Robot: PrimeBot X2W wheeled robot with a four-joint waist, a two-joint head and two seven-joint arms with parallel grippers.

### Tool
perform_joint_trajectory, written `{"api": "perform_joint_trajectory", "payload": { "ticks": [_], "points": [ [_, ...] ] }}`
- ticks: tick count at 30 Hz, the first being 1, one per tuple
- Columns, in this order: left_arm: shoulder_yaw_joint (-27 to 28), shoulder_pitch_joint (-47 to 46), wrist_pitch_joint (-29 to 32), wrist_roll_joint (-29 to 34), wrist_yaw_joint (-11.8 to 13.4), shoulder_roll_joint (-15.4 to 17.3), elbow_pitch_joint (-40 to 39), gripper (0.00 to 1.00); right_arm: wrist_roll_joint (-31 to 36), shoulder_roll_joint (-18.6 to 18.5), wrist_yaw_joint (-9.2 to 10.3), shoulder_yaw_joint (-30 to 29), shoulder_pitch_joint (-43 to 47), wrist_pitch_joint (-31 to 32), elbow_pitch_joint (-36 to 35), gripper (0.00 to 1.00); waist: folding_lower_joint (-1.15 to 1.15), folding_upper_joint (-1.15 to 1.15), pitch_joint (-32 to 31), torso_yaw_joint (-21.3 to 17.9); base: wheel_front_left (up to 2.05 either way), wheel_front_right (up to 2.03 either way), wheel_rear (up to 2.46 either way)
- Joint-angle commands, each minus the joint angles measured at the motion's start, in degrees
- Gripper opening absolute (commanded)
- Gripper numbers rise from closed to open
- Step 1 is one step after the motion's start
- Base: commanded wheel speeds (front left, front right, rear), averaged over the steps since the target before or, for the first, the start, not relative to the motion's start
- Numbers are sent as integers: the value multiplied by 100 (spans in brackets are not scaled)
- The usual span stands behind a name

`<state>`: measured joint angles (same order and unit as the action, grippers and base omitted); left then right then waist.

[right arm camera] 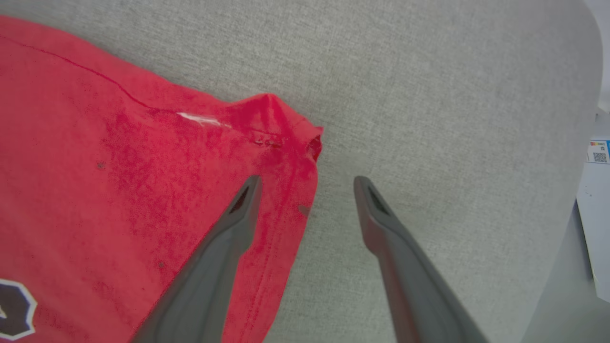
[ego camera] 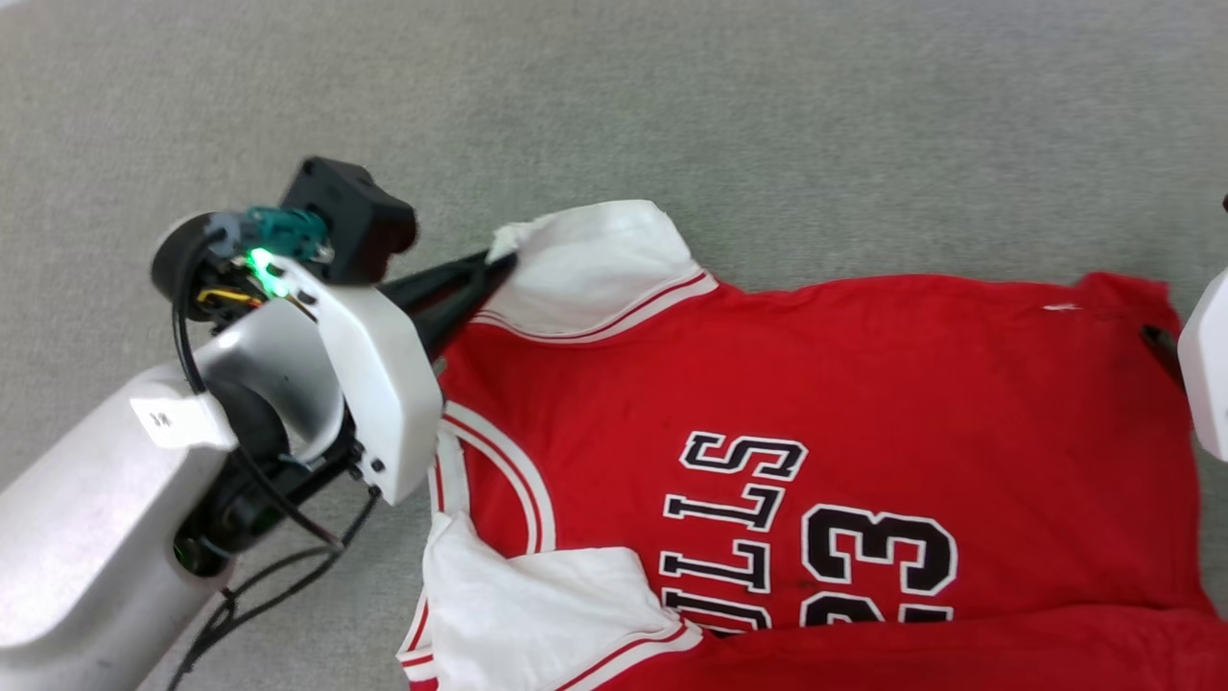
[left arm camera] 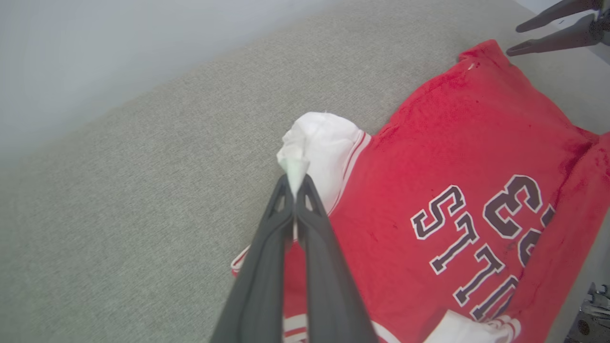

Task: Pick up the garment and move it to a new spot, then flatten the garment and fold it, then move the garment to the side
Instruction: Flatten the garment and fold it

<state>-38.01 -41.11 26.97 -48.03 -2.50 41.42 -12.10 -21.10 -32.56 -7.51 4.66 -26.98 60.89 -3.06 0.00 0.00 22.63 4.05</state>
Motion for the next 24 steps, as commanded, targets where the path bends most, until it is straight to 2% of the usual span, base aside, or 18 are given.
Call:
{"api": "perform_joint_trajectory", "payload": {
  "ticks": [1,6,16,17,18,19,24],
  "points": [
    [-14,94,-57,58,53,-23,-136,0,5,-46,4,31,-178,120,133,100,0,0,146,148,0,0,0],
    [-59,155,-121,101,82,-60,-336,0,58,-111,4,164,-368,210,412,100,0,0,290,279,0,0,0],
    [-81,184,-304,101,64,-170,-474,0,40,-54,4,575,-235,-80,1285,100,0,0,509,532,0,0,0],
    [-87,207,-311,95,62,-170,-455,0,4,-30,4,593,-219,-92,1368,45,0,0,508,541,0,0,0],
    [-94,224,-331,87,55,-169,-432,0,-48,9,4,597,-200,-100,1449,3,0,0,501,546,0,0,0],
    [-100,233,-352,82,48,-169,-408,0,-75,27,4,605,-191,-116,1505,0,0,0,485,550,0,0,0],
    [-33,348,-465,47,100,-132,-269,0,-170,-33,4,538,-255,-459,1534,0,0,0,346,516,0,0,0]
  ]
}}
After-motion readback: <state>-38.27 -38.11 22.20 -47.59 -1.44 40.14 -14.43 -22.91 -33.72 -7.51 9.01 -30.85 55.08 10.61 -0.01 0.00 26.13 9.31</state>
